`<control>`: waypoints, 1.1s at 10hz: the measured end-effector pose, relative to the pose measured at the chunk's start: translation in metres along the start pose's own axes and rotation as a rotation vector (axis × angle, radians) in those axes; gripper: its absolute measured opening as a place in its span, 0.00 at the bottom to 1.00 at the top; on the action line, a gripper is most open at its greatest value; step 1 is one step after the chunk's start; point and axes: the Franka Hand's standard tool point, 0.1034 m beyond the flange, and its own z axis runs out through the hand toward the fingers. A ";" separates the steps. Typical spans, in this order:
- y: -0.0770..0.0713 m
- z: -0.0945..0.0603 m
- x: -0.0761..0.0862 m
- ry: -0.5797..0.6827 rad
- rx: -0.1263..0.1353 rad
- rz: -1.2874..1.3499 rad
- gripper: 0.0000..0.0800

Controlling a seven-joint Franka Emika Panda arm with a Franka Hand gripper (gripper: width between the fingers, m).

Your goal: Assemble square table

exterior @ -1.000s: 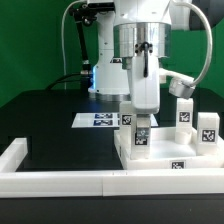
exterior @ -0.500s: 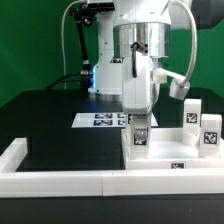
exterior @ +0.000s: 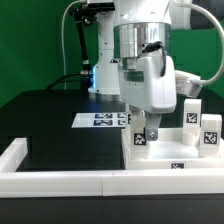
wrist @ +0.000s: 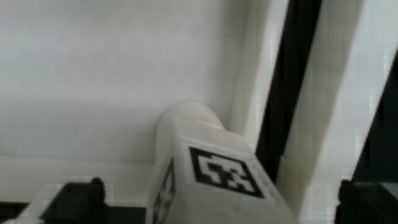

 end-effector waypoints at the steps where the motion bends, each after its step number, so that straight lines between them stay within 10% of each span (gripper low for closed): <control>1: 0.000 0.000 -0.001 -0.001 0.001 -0.052 0.81; 11: -0.004 -0.001 0.003 0.015 -0.012 -0.859 0.81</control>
Offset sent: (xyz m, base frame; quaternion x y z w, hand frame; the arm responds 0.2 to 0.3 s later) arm 0.0066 0.0021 -0.0006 -0.0131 0.0045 -0.2015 0.9794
